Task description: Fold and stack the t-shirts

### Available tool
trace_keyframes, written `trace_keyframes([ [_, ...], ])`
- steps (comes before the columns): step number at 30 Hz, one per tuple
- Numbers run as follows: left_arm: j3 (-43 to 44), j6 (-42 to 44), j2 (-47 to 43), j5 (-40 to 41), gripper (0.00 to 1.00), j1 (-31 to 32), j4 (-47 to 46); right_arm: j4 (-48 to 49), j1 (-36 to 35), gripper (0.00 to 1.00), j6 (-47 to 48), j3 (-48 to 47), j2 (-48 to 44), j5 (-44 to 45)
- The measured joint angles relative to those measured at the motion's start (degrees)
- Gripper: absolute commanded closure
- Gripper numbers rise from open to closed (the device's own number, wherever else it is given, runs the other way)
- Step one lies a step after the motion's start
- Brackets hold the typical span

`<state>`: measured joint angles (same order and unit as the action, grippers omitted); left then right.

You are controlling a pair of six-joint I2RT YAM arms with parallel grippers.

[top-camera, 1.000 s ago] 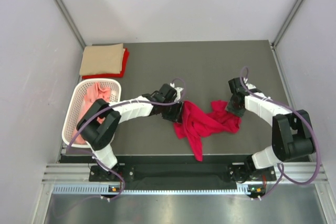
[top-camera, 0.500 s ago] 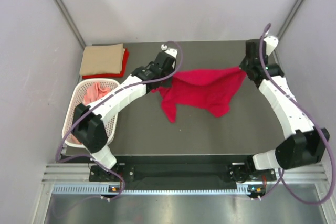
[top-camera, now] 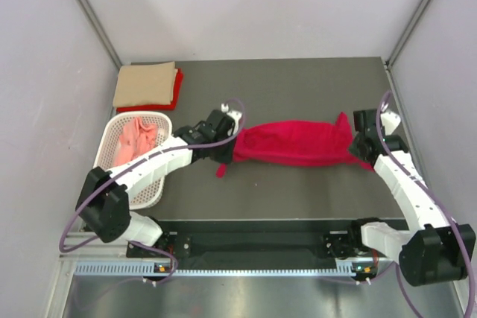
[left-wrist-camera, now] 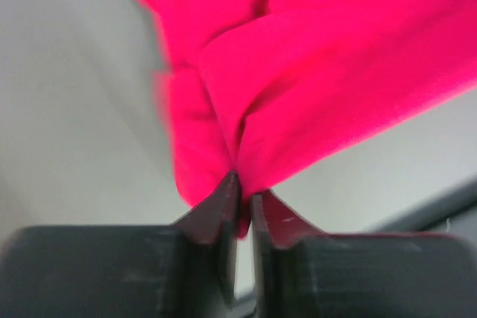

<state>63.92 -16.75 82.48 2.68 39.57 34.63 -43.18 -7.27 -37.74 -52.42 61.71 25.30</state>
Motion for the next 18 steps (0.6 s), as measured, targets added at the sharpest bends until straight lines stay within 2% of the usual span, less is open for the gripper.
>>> trace_keyframes([
  [1, -2.32, -0.44, -0.26, -1.86, 0.74, 0.04, -0.42, -0.83, 0.11, 0.69, -0.87, 2.32, -0.17, -0.81],
  [2, -4.87, -0.92, -0.26, -3.93, 0.61, 0.11, -0.39, -1.53, 0.35, 0.64, -1.51, 3.8, -0.17, -1.49],
  [5, -9.57, -2.1, -0.44, -7.69, 0.44, 0.22, -0.39, -2.99, 0.7, 0.57, -2.89, 4.42, -0.15, -2.78],
  [10, -11.54, -3.3, -3.08, -8.9, 0.38, 0.04, -0.85, -1.84, 0.81, 0.53, -0.55, -3.72, 4.92, -8.07],
  [15, -9.62, -3.45, -4.02, -8.66, 0.38, -1.46, -1.53, 2.54, 0.81, 0.53, 3.74, -14.58, 17.81, -14.25],
  [18, -9.22, -3.43, -3.76, -8.11, 0.38, -2.86, -1.75, 3.82, 0.81, 0.56, 5.86, -18.62, 25.51, -15.34],
])
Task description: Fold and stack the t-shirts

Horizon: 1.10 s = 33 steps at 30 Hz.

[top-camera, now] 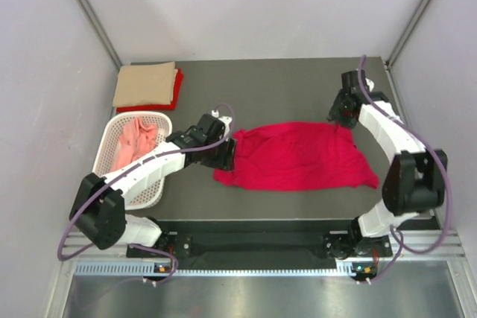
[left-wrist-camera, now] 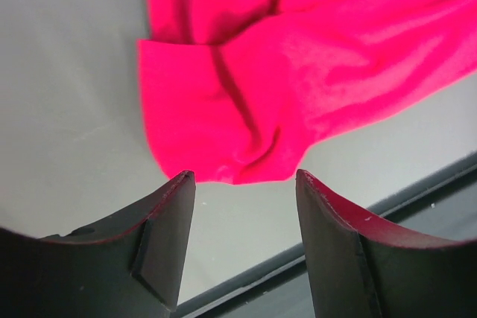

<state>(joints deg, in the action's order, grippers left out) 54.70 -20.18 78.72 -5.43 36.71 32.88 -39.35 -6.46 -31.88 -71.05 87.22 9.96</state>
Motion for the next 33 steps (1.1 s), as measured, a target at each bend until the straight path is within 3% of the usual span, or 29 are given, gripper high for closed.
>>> trace_keyframes([
  [5, -0.63, -0.2, -0.02, -1.27, 0.39, -5.01, -1.27, -0.13, 0.0, 0.58, 0.59, -2.27, 9.09, -0.87],
  [11, -3.13, -1.81, -1.81, -4.85, 0.39, -12.17, -3.21, -2.16, 0.0, 0.57, -4.22, -2.67, 10.71, 0.74],
  [22, -2.47, -1.53, -4.7, -7.19, 0.39, -12.04, -3.3, -14.6, 0.0, 0.57, -26.69, -10.64, 15.26, 5.29],
  [33, -2.91, -1.4, -4.72, -8.31, 0.4, -12.04, -4.7, -23.67, 0.0, 0.55, -38.53, -18.38, 23.67, 5.64],
])
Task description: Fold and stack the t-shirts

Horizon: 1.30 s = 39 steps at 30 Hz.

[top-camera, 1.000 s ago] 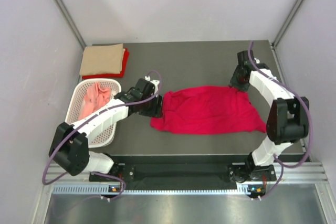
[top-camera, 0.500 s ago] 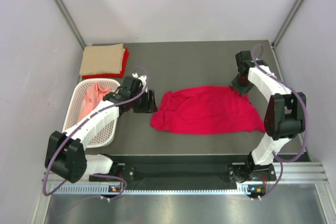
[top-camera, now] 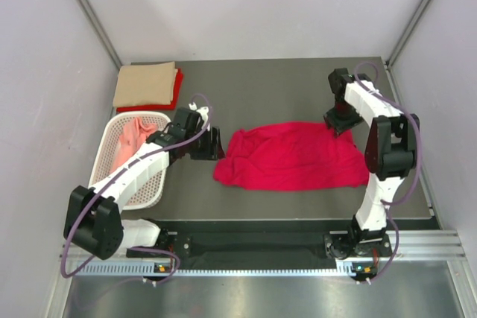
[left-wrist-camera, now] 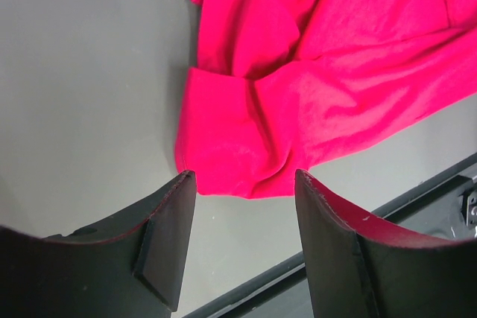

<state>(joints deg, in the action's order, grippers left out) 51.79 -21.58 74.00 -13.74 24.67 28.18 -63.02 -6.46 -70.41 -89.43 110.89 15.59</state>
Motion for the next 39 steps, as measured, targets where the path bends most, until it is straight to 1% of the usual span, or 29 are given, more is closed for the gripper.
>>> trace_keyframes([
  [7, -1.33, 0.0, -0.04, -0.37, 0.39, 0.0, -0.11, -1.16, 0.0, 0.57, -3.19, -2.78, 3.74, 0.0],
  [19, -1.33, -0.02, -0.04, -0.42, 0.4, 0.0, -0.22, -1.07, 0.0, 0.57, -4.22, -5.25, 7.74, -0.26],
  [31, -1.33, 0.0, 0.04, -0.57, 0.4, 0.0, -0.55, -1.25, 0.48, 0.59, -3.74, -10.47, 8.15, -0.2],
  [39, -1.36, -0.02, 0.07, -0.98, 0.4, 0.0, -1.2, -2.47, 1.36, 0.6, -3.74, -10.84, 8.96, 0.15],
])
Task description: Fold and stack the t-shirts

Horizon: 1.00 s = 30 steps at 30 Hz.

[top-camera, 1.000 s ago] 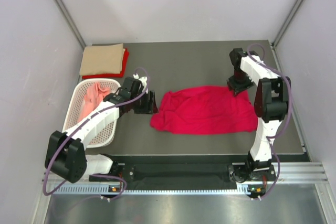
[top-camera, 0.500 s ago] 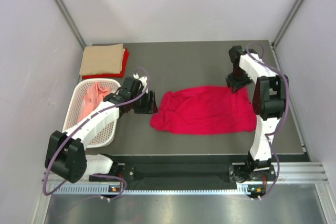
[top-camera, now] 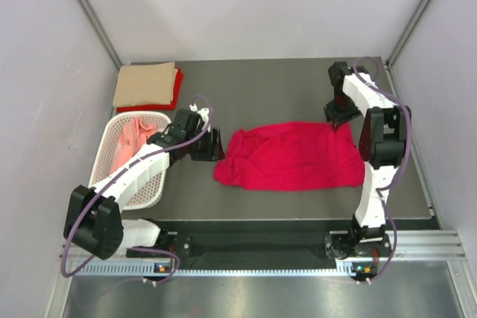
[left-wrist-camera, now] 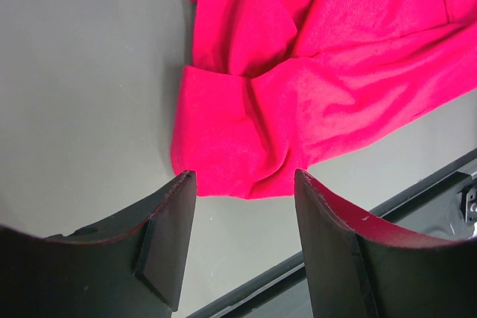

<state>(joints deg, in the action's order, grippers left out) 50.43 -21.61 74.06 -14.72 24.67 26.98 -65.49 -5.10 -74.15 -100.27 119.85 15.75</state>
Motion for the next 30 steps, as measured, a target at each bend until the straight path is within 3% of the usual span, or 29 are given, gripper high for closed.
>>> trace_keyframes([
  [5, -0.04, 0.02, 0.0, 0.0, 0.4, 0.0, 0.0, 0.0, 0.02, 0.63, 0.02, 0.0, 1.7, -0.11],
  [8, -0.07, 0.0, 0.0, 0.04, 0.41, 0.0, 0.0, 0.02, 0.02, 0.72, 0.15, 0.02, 2.1, -0.02],
  [11, -0.11, -0.74, 0.0, 0.15, 0.41, 0.0, -0.02, 0.02, 0.02, 0.85, 0.46, 0.02, 2.1, 0.26],
  [12, -0.11, -0.87, 0.02, 0.15, 0.41, 0.0, -0.02, 0.02, 0.02, 0.99, 0.72, 0.02, 2.1, 0.33],
  [20, 0.66, -1.27, 2.03, 0.9, 0.42, 0.0, 0.44, 1.09, 0.02, 1.0, 8.92, 0.96, -0.37, 1.88],
  [30, 3.78, -0.92, 7.1, 1.95, 0.42, 0.0, 0.46, 8.76, 0.07, 1.0, 23.96, 18.45, -19.67, 2.93],
])
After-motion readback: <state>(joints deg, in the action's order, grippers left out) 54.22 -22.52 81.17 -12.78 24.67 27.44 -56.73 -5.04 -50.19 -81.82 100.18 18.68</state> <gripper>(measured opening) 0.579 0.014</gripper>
